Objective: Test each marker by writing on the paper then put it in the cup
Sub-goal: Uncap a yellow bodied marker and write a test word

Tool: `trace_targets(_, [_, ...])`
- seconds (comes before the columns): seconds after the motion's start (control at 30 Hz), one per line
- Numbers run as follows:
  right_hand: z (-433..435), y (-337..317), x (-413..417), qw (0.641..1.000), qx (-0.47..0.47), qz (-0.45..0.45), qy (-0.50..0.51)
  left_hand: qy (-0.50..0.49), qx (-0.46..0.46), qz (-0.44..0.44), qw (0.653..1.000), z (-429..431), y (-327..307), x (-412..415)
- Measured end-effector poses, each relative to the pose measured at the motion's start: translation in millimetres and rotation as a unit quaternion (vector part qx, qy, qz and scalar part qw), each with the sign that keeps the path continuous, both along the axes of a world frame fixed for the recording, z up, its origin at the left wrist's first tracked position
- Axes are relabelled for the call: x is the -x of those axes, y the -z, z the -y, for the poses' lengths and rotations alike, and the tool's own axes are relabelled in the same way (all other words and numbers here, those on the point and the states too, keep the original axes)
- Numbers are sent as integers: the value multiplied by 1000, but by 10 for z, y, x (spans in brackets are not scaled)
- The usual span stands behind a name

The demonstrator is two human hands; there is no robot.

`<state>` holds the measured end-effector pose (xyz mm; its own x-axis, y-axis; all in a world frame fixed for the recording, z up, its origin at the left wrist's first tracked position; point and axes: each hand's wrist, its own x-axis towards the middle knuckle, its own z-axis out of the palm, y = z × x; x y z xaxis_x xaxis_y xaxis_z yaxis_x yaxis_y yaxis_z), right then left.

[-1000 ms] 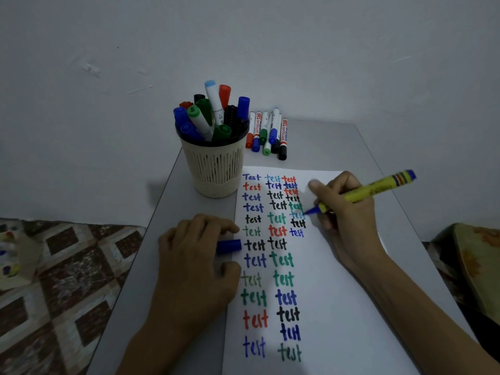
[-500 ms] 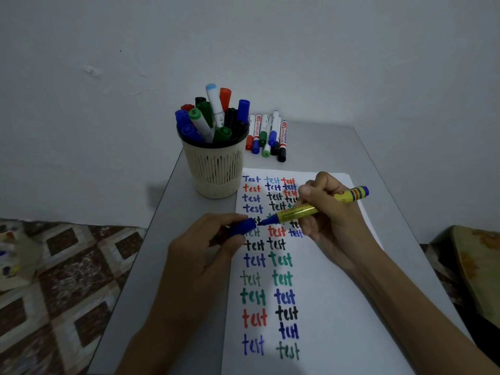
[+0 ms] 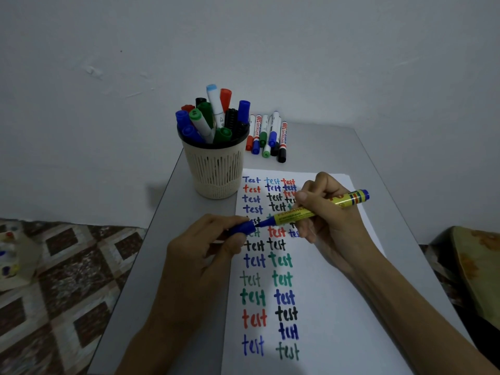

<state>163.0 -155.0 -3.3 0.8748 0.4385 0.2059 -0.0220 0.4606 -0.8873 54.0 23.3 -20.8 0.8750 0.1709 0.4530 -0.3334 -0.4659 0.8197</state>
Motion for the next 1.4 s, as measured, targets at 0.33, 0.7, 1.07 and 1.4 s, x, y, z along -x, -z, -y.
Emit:
trace_targets(0.33, [4,-64,57,995,31,-16,-95,-21,14,3,1000,-26,3,8])
trace_targets(0.7, [167,-150,-17,994,104,24,-27,-30,42,-3,999,-38,-7,15])
trace_targets(1.07, [245,-177,-35,981,169,79,-52,-21,83,-1,996,-45,-10,18])
trace_targets(1.4, [156,-146,7,974,195,98,-54,-24,63,4,998,-48,-3,6])
